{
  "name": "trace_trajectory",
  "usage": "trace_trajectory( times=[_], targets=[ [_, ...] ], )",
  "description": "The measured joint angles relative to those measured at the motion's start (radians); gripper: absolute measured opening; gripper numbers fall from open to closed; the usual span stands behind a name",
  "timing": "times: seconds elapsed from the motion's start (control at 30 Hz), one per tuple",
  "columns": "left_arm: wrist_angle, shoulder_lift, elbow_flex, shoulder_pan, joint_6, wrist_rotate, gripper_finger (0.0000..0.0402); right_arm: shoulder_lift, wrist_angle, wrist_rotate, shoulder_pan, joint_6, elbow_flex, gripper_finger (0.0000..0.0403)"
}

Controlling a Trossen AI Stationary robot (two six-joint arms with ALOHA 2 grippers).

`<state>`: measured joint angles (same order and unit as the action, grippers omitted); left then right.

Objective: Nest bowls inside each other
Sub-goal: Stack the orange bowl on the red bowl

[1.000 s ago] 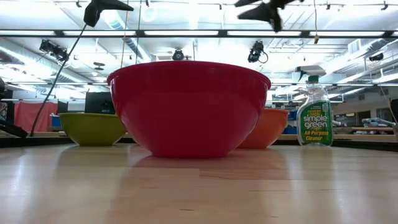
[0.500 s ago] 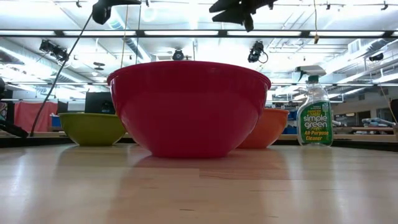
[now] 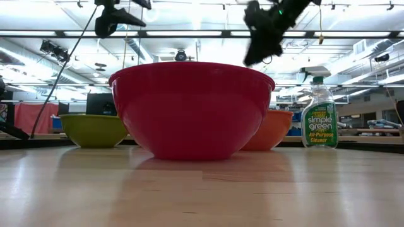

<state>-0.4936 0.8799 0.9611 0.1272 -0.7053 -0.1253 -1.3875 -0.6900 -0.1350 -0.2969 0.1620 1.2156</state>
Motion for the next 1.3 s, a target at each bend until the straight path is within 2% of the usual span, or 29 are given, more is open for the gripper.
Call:
trace_trajectory(
  times=[0.17,0.47,0.63,0.77,0.87,1.13,1.3],
  targets=[
    [-0.016,0.004,0.000,0.000,-0.001,0.000,0.0194,-0.029,-0.166,-0.006,-0.108,0.054,-0.002,0.0176],
    [-0.019,0.004,0.000,0.000,0.000,0.000,0.0194,-0.118,-0.177,-0.025,-0.342,0.160,-0.011,0.0271],
    [-0.020,0.004,0.000,0.000,0.000,-0.001,0.0194,-0.231,-0.157,-0.018,-0.404,0.121,-0.012,0.0280],
    [-0.021,0.004,0.000,0.000,0.000,-0.001,0.0194,-0.299,-0.143,-0.021,-0.422,0.078,-0.012,0.0262],
    [-0.021,0.004,0.000,0.000,0.000,-0.001,0.0194,-0.341,-0.136,0.003,-0.427,0.047,-0.012,0.0233],
    [0.012,0.004,0.000,0.000,-0.037,-0.002,0.0194,-0.409,-0.121,0.035,-0.427,0.048,-0.007,0.0108],
    [0.015,0.004,0.000,0.000,-0.039,-0.002,0.0194,-0.402,-0.108,0.093,-0.439,0.062,-0.006,0.0051]
  ],
)
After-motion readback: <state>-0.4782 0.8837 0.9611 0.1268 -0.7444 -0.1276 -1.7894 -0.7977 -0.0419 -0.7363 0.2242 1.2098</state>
